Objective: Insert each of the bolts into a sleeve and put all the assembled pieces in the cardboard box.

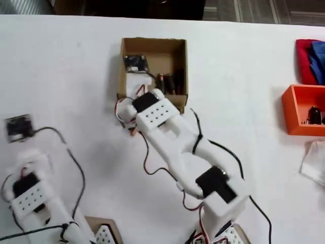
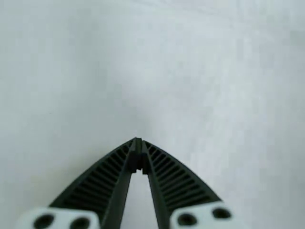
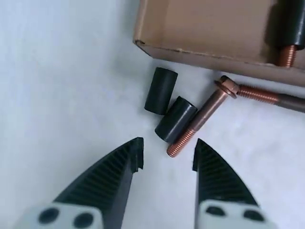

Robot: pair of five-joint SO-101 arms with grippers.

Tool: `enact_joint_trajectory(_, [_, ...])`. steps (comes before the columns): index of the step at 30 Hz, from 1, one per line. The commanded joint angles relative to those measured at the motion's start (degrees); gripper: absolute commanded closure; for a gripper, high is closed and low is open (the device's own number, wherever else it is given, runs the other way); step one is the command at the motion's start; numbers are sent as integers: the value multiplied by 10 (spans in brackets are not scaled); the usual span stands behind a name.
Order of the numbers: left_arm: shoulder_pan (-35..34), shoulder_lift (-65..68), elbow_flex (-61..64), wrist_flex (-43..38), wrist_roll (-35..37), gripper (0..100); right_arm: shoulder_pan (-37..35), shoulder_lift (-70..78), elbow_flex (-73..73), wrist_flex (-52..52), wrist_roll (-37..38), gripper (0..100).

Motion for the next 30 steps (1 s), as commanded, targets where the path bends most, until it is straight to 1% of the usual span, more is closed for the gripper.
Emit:
enact_joint_trajectory(1, [-58, -2, -59, 25, 1, 924, -8, 41, -32, -20, -9, 837])
enact_joint_trajectory(4, [-67, -2, -129, 112, 6, 811, -9, 101, -88, -9, -9, 837])
enact_joint_trajectory(5, [-68, -2, -152, 139, 11, 800, -9, 119, -111, 0, -9, 837])
enact_joint_trajectory(8, [-69, -4, -204, 185, 13, 827, -9, 173, -178, 34, -9, 837])
enact_joint_trajectory(12, [-69, -6, -225, 190, 13, 846, -8, 239, -254, 85, -9, 841])
enact_joint_trajectory(16, [-69, -6, -223, 188, 13, 845, -7, 292, -307, 142, -9, 903])
enact_joint_trajectory(18, [-69, -6, -223, 188, 13, 845, -7, 312, -326, 167, -6, 918])
enact_joint_trajectory(24, [-68, -6, -224, 188, 13, 845, -7, 335, -360, 199, 0, 926])
enact_joint_trajectory(26, [-68, -6, -224, 188, 13, 845, -10, 333, -360, 199, 50, 974])
enact_joint_trajectory(28, [-67, -6, -223, 188, 13, 845, -12, 320, -356, 201, 109, 973])
enact_joint_trajectory(30, [-67, -6, -222, 188, 13, 845, -10, 297, -354, 216, 127, 977])
